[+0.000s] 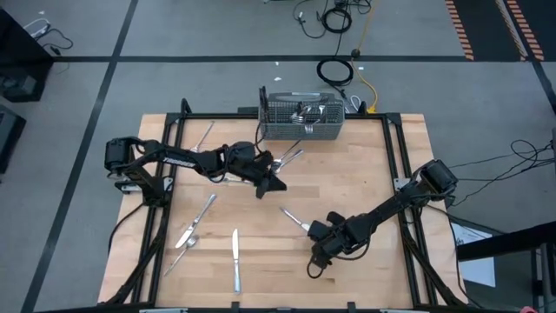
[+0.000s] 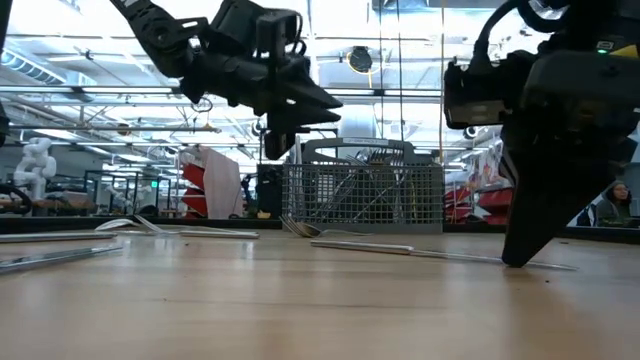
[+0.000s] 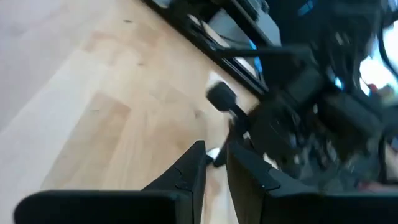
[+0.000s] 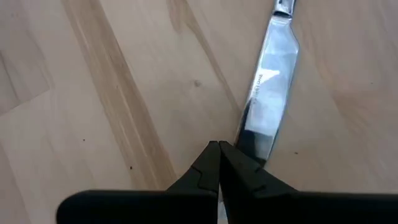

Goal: Sort silverware

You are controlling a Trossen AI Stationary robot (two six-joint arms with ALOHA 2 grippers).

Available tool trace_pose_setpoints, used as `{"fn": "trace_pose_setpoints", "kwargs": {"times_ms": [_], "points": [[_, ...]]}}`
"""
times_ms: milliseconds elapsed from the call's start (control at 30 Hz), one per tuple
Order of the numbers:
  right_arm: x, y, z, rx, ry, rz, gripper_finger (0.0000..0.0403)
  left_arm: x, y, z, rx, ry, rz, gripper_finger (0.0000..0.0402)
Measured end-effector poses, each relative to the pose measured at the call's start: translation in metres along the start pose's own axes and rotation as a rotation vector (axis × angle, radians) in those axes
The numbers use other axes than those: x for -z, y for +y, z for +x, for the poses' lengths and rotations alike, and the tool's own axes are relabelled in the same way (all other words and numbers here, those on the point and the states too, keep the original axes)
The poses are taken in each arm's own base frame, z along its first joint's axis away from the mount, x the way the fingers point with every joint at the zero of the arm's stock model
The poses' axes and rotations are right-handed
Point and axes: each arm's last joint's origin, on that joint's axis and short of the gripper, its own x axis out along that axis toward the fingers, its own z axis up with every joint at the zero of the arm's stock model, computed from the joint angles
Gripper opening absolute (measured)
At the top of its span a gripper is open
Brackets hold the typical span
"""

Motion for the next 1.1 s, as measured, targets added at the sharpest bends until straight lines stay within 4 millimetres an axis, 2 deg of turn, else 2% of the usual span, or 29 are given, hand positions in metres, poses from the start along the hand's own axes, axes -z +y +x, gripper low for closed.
{"fn": "trace_pose_setpoints", "kwargs": {"times_ms": [167,300,400,667,900,1100], "points": [[0.000,-0.001,0.000,0.018,-0.011,-0.003,0.0000,0.023,-0.018,0.011,0.017,0.123,0.207,0.0070],[-0.001,-0.004,-0.006,0.034,-0.027,-0.019,0.0000,0.042,-0.024,0.016,-0.108,0.198,0.384,0.0070],[-0.002,-0.005,-0.009,0.045,-0.038,-0.021,0.0000,0.047,-0.026,0.018,-0.206,0.202,0.476,0.0068],[-0.003,-0.004,-0.012,0.033,-0.044,-0.013,0.0000,0.061,-0.009,0.030,-0.262,0.270,0.452,0.0008],[-0.001,-0.001,-0.013,0.011,-0.052,-0.003,0.0000,0.072,0.005,0.039,-0.344,0.301,0.448,0.0004],[0.002,0.002,-0.014,0.002,-0.057,0.010,0.0000,0.075,0.010,0.043,-0.347,0.296,0.457,0.0004]]}}
